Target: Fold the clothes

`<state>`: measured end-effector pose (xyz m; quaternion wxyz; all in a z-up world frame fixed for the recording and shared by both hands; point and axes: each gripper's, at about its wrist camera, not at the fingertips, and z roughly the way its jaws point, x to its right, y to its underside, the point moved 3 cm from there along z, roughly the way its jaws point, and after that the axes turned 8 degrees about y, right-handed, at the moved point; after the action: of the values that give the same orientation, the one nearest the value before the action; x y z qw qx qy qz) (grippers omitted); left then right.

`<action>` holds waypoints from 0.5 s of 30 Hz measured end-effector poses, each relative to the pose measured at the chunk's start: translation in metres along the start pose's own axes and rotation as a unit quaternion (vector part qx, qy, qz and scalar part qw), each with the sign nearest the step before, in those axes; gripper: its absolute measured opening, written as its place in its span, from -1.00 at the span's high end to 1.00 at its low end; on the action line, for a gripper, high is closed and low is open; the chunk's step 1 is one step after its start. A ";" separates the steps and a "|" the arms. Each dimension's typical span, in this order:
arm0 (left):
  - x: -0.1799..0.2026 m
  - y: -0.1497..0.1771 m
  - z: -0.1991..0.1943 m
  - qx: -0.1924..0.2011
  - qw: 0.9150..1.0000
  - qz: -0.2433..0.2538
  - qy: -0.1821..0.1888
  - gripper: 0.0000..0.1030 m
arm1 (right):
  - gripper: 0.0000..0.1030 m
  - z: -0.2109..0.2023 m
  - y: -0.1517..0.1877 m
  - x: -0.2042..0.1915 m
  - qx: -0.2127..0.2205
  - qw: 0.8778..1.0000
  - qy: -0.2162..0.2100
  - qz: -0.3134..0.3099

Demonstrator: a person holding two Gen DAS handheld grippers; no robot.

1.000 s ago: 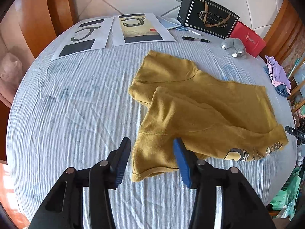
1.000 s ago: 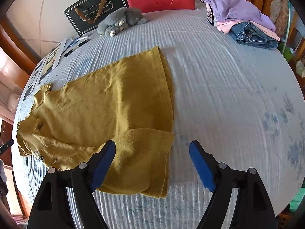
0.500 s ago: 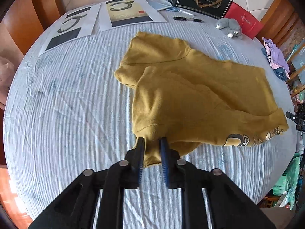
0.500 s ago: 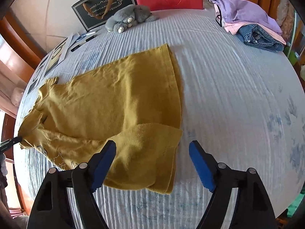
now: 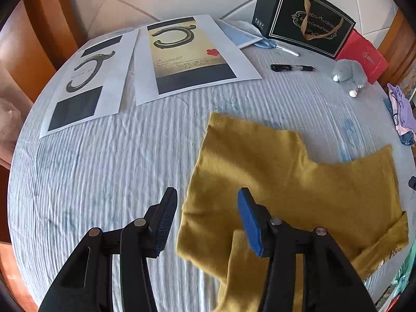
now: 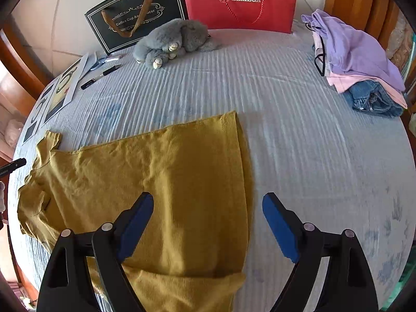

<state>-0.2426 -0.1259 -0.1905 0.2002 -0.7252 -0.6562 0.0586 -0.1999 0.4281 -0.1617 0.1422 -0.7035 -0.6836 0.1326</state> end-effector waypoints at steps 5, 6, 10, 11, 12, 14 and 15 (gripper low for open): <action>0.003 -0.018 0.036 -0.013 1.000 0.020 -0.005 0.04 | -0.66 0.031 -0.032 -0.003 0.000 1.000 0.012 -0.020; 0.003 -0.019 0.041 -0.016 1.000 0.022 -0.006 0.04 | -0.66 0.039 -0.039 -0.004 -0.001 1.000 0.015 -0.022; 0.007 -0.019 0.052 -0.010 0.999 0.040 -0.006 0.03 | -0.66 0.064 -0.057 -0.006 -0.010 0.999 0.035 -0.022; 0.006 -0.019 0.052 -0.008 0.999 0.035 -0.004 0.03 | -0.63 0.070 -0.060 -0.006 -0.013 0.999 0.042 -0.024; 0.005 -0.019 0.051 -0.007 1.000 0.030 -0.002 0.03 | -0.61 0.075 -0.062 -0.007 -0.017 0.998 0.048 -0.026; 0.005 -0.019 0.050 -0.002 0.999 0.034 -0.005 0.03 | -0.40 0.084 -0.062 -0.007 -0.024 0.998 0.050 -0.024; 0.004 -0.019 0.050 -0.002 0.999 0.032 -0.004 0.03 | -0.37 0.083 -0.061 -0.008 -0.018 0.998 0.050 -0.021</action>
<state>-0.2773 -0.1099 -0.2280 0.1943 -0.7460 -0.6335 0.0671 -0.2886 0.4237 -0.2153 0.1667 -0.6972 -0.6924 0.0819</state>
